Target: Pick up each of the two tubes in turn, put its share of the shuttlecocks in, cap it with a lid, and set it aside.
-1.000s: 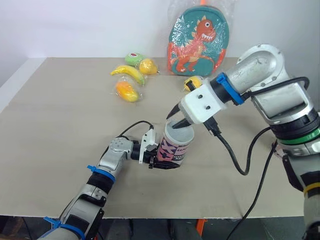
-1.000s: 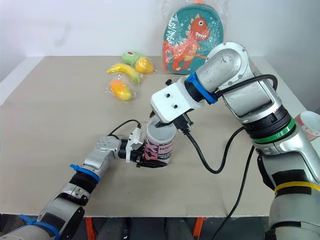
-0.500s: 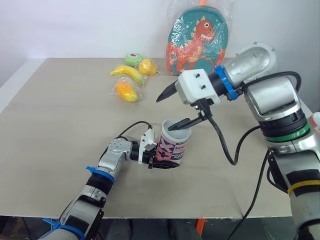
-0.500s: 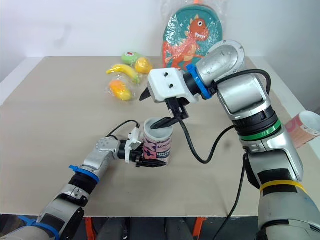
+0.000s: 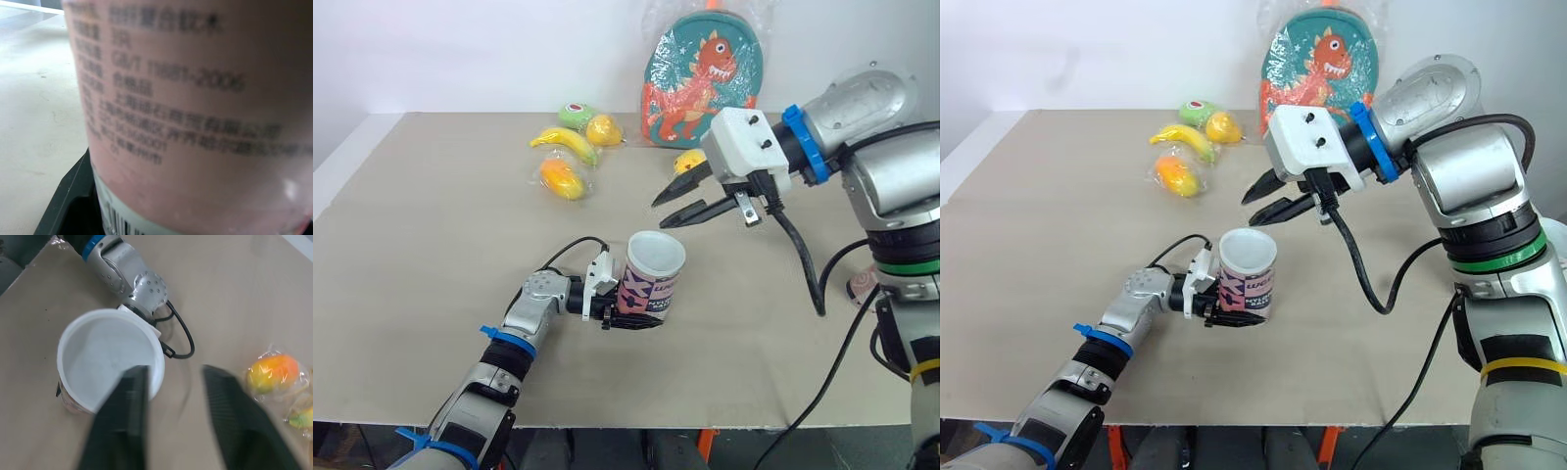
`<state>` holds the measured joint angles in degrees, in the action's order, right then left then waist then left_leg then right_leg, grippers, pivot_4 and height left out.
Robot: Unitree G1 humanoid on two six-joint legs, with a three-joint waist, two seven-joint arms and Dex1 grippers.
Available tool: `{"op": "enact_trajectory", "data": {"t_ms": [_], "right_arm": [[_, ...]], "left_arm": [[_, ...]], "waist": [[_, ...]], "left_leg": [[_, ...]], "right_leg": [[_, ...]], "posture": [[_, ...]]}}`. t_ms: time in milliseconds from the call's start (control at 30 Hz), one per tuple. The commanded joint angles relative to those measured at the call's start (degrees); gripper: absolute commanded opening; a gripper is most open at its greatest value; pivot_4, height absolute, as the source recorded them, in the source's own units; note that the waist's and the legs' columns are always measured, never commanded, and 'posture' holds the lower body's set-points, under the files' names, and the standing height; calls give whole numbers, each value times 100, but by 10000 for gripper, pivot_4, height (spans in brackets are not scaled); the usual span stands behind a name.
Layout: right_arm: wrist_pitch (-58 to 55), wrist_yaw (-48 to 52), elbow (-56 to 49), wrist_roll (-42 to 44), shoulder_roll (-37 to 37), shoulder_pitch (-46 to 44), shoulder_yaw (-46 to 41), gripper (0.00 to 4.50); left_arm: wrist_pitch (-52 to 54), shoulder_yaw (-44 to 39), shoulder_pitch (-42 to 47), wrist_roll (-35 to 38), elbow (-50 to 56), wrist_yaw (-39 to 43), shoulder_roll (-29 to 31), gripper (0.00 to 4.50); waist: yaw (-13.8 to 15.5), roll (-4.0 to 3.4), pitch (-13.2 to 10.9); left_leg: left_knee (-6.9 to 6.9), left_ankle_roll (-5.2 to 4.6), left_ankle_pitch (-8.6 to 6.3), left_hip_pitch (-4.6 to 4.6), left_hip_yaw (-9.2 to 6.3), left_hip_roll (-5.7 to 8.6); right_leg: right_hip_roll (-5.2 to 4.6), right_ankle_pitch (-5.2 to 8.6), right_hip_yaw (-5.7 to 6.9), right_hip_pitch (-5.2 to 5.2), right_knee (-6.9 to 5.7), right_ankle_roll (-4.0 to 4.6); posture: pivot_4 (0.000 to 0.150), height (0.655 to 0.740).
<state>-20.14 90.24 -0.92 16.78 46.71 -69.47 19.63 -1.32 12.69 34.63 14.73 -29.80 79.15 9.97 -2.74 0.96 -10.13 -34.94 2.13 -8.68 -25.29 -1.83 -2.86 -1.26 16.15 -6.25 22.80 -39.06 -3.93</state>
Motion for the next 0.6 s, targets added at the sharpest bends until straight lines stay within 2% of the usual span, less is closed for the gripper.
{"op": "enact_trajectory", "data": {"t_ms": [33,233,600], "right_arm": [[-24,226,-301,165,-44,64,-84,469],[-34,152,-380,-40,-240,141,175,469],[326,226,-573,-144,39,387,940,469]], "left_arm": [[-16,30,26,-28,9,-7,11,27122],[-35,25,36,-48,-11,-23,25,27122],[-49,10,44,-60,-20,-41,30,27122]], "waist": [[1,0,0],[-1,0,0],[0,0,1]], "left_leg": [[0,0,0,0,0,0],[0,0,0,1,0,-1],[-1,0,0,4,-2,-1]], "right_leg": [[0,0,0,0,0,0],[1,-1,1,0,0,1],[1,0,2,-4,0,1]], "posture": [[1500,7347],[1500,7347],[1500,7347]]}}
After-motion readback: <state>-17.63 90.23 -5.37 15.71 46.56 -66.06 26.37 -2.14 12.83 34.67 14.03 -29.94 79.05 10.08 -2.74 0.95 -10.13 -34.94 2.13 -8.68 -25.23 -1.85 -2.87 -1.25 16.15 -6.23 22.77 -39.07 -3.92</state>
